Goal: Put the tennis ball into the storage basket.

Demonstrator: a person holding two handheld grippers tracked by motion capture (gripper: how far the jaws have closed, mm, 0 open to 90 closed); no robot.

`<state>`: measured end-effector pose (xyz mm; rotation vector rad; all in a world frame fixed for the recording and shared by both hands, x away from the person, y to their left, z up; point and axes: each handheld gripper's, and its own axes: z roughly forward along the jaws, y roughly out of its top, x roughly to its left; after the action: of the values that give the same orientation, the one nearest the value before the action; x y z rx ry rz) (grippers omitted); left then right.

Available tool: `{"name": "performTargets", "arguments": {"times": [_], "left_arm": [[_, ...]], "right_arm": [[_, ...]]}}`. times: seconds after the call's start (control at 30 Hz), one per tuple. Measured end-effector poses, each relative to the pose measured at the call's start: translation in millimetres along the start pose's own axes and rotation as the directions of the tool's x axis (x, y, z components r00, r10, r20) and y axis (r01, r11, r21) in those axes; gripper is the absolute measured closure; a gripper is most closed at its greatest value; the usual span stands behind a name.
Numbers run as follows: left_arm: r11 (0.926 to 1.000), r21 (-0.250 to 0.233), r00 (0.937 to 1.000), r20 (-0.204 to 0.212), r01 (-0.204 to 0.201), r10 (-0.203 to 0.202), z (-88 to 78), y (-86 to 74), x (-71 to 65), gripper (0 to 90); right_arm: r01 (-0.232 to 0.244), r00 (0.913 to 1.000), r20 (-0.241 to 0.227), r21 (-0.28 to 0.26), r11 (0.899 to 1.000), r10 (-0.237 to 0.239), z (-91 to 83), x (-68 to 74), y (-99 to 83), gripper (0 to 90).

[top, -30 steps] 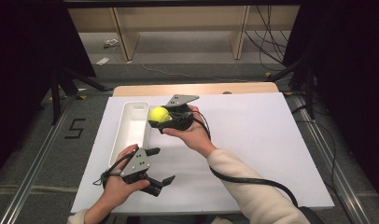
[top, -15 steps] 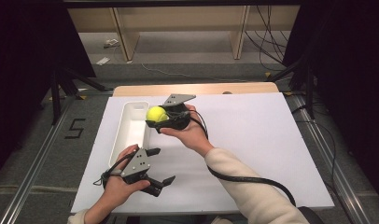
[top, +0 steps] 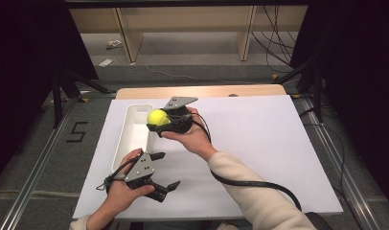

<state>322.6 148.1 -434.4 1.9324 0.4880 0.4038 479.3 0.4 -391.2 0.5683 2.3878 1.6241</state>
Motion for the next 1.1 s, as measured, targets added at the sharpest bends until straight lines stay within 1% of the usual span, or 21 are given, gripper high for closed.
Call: {"name": "performTargets", "arguments": {"times": [0.07,1.1], "left_arm": [[1.0,-0.001,1.0,-0.002,0.0,0.0,-0.1,0.0,0.2,0.0],[1.0,0.001,1.0,0.002,0.002,-0.002,0.2,-0.3,-0.2,0.0]], "right_arm": [[0.006,1.0,0.0,0.004,1.0,-0.006,0.6,0.3,0.6,26.9],[0.009,0.9998,-0.018,0.007,1.0,-0.009,11.3,5.9,4.7,26.9]]}}
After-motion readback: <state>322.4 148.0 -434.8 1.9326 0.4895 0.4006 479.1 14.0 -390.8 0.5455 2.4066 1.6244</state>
